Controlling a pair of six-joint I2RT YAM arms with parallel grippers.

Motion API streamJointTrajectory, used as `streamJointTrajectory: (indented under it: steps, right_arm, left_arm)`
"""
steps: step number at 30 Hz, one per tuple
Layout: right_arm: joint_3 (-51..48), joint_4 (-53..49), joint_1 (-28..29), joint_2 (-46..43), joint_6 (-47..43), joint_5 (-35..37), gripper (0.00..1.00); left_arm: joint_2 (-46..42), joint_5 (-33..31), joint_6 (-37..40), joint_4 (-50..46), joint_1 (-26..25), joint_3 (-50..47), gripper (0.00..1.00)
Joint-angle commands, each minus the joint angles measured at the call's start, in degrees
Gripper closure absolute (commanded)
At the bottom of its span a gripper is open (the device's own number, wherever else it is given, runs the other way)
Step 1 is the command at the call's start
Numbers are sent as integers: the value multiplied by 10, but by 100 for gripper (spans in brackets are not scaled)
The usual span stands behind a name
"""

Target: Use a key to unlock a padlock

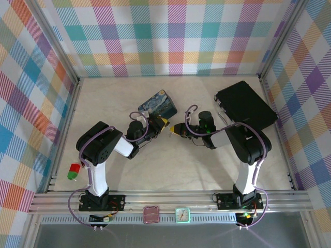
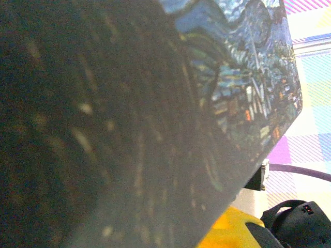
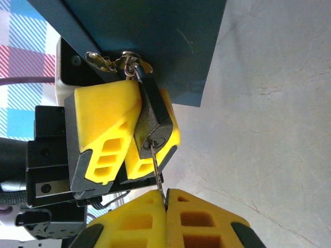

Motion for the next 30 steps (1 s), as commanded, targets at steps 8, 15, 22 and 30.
streamJointTrajectory:
  steps: [8, 15, 22, 30]
  right_arm:
    - [27, 147, -36, 55, 150, -29, 100]
    - [49, 111, -44, 58, 138, -44, 100]
    - [43, 5, -23, 14, 58, 13, 100]
    - [59, -13, 11, 10, 72, 99, 100]
  left_arm:
    - [-46, 53, -9, -17, -13, -9, 100]
    - [-57, 60, -8, -38, -14, -2, 100]
    - [-49, 38, -34, -29, -18, 3, 100]
    - [-52, 30, -50, -10, -30, 3, 100]
